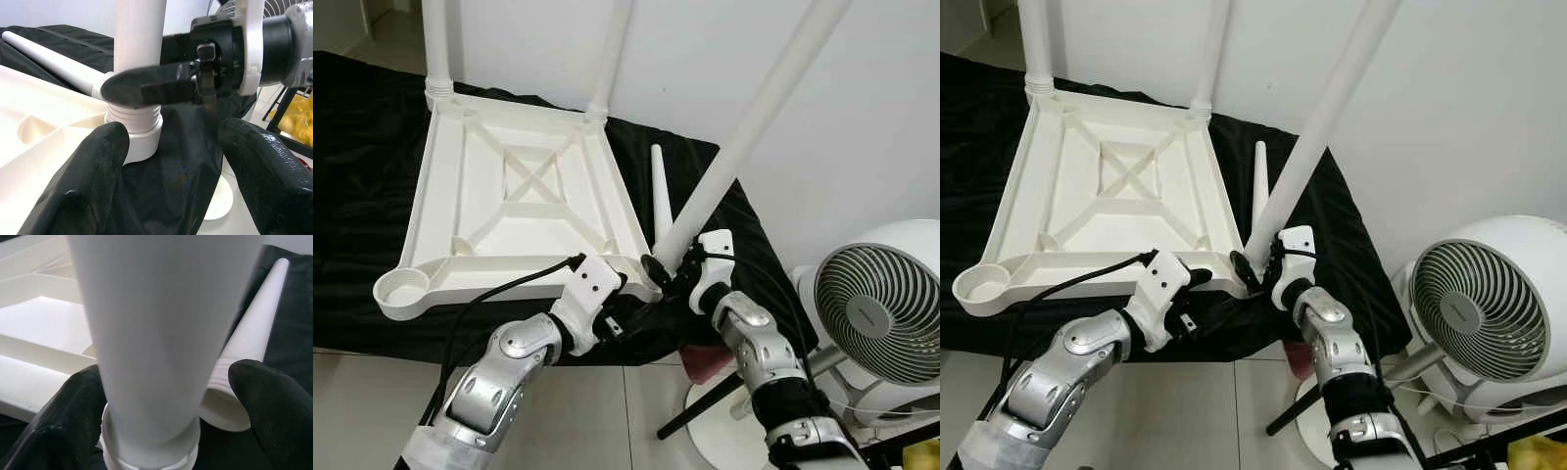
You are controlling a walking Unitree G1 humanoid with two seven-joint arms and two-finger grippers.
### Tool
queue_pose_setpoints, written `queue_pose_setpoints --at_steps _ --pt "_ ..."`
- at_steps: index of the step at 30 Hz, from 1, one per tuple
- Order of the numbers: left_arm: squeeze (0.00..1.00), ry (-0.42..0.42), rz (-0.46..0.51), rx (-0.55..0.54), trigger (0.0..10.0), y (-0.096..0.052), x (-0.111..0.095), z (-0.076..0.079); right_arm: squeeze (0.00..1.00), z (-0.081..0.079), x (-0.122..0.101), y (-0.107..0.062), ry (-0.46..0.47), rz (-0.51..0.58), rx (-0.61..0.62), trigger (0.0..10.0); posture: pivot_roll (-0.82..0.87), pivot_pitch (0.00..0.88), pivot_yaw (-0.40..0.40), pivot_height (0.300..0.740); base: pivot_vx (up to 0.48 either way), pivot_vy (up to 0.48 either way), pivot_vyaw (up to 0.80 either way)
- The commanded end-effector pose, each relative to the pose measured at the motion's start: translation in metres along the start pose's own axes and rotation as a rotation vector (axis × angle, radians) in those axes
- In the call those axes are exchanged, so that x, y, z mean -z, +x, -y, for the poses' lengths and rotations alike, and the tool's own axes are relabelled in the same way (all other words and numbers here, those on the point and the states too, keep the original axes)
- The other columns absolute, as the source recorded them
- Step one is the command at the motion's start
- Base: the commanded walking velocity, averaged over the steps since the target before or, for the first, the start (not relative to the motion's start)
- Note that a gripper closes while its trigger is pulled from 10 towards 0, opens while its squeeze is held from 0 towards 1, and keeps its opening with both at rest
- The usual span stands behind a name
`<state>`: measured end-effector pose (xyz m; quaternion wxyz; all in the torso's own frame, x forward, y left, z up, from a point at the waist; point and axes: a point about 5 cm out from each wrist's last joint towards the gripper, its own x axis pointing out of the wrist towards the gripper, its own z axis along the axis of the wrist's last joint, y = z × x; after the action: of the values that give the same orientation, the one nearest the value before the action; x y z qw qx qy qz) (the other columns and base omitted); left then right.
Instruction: Building children table
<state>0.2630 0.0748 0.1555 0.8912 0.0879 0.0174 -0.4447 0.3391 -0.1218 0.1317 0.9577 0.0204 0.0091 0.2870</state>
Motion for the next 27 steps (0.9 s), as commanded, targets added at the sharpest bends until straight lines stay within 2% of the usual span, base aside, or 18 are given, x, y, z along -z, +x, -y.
queue_pose_setpoints --at_steps 1,2,8,10,12,13,15,16,17,27 --pt "0.0 0.008 0.016 0.026 10.0 0.004 -0.003 0.006 0.0 0.005 0.004 -0.002 -0.045 -0.018 -0.068 10.0 0.15 0.028 -0.23 0.74 0.0 0.0 0.0" --pt "0.0 0.006 0.018 0.028 10.0 0.005 -0.004 0.006 0.0 0.006 0.005 -0.001 -0.08 -0.033 -0.094 10.0 0.15 0.027 -0.23 0.74 0.0 0.0 0.0" --pt "0.0 0.011 0.021 0.038 10.0 0.007 -0.005 0.008 0.0 0.009 0.004 0.005 -0.074 -0.024 -0.171 10.0 0.15 0.024 -0.226 0.74 0.0 0.0 0.0" --pt "0.0 0.009 0.024 0.04 10.0 0.008 -0.005 0.008 0.0 0.01 0.003 0.009 -0.127 -0.032 -0.197 10.0 0.15 0.021 -0.225 0.74 0.0 0.0 0.0" --pt "0.0 0.01 0.025 0.04 10.0 0.008 -0.005 0.008 0.0 0.01 0.002 0.009 -0.136 -0.031 -0.205 10.0 0.15 0.021 -0.225 0.74 0.0 0.0 0.0" --pt "0.0 0.01 0.026 0.039 10.0 0.008 -0.005 0.008 0.0 0.011 0.003 0.01 -0.128 -0.038 -0.206 7.7 0.15 0.021 -0.224 0.74 0.0 0.0 0.0" --pt "0.0 0.011 0.026 0.039 10.0 0.008 -0.005 0.009 0.0 0.011 0.003 0.011 -0.12 -0.042 -0.207 7.7 0.15 0.021 -0.224 0.74 0.0 0.0 0.0" --pt "0.0 0.011 0.027 0.038 10.0 0.008 -0.006 0.008 0.0 0.013 0.004 0.011 -0.108 -0.041 -0.21 0.8 0.16 0.022 -0.228 0.74 0.0 0.0 0.0" --pt "0.0 0.011 0.029 0.035 10.0 0.008 -0.007 0.008 0.0 0.014 0.005 0.01 -0.099 -0.045 -0.209 0.0 0.16 0.023 -0.231 0.74 0.0 0.0 0.0" --pt "0.0 0.01 0.03 0.024 10.0 0.006 -0.007 0.007 0.0 0.019 0.019 0.002 -0.04 -0.075 -0.185 0.0 0.17 0.023 -0.234 0.74 0.0 0.0 0.0"
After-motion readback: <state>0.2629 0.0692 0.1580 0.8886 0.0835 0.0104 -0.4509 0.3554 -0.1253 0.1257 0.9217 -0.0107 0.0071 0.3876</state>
